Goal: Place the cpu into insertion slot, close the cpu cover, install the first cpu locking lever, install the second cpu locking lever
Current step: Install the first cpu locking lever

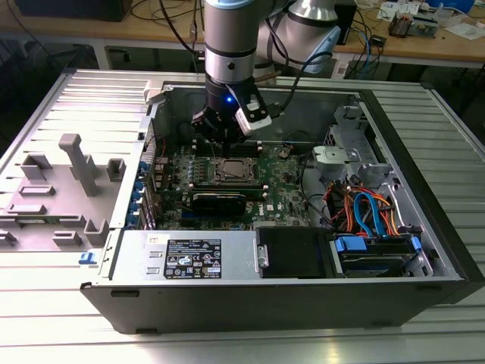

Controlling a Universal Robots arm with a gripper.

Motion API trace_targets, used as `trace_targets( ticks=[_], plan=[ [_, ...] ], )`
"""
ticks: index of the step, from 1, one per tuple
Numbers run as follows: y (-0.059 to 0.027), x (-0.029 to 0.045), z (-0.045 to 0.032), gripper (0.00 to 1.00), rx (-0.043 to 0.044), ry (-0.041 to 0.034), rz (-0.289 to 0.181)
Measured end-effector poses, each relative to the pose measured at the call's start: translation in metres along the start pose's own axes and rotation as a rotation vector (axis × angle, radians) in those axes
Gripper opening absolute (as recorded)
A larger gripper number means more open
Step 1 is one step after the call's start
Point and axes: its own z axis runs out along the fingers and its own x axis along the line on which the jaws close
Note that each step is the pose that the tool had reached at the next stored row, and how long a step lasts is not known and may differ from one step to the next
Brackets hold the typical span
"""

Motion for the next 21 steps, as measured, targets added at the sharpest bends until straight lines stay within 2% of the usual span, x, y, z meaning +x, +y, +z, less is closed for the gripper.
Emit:
trace_targets(
  ticks=[7,12,18,21],
  plan=[
    [0.0002,0.0098,0.0001,0.11,-0.0003,0.0004,-0.023],
    [0.0004,0.0225,0.0002,0.11,-0.0002,-0.0005,-0.03],
    [0.0004,0.0258,0.0003,0.11,0.0001,0.0003,-0.063],
    [0.0018,0.0329,0.0004,0.11,0.0001,-0.0006,-0.063]
  ],
)
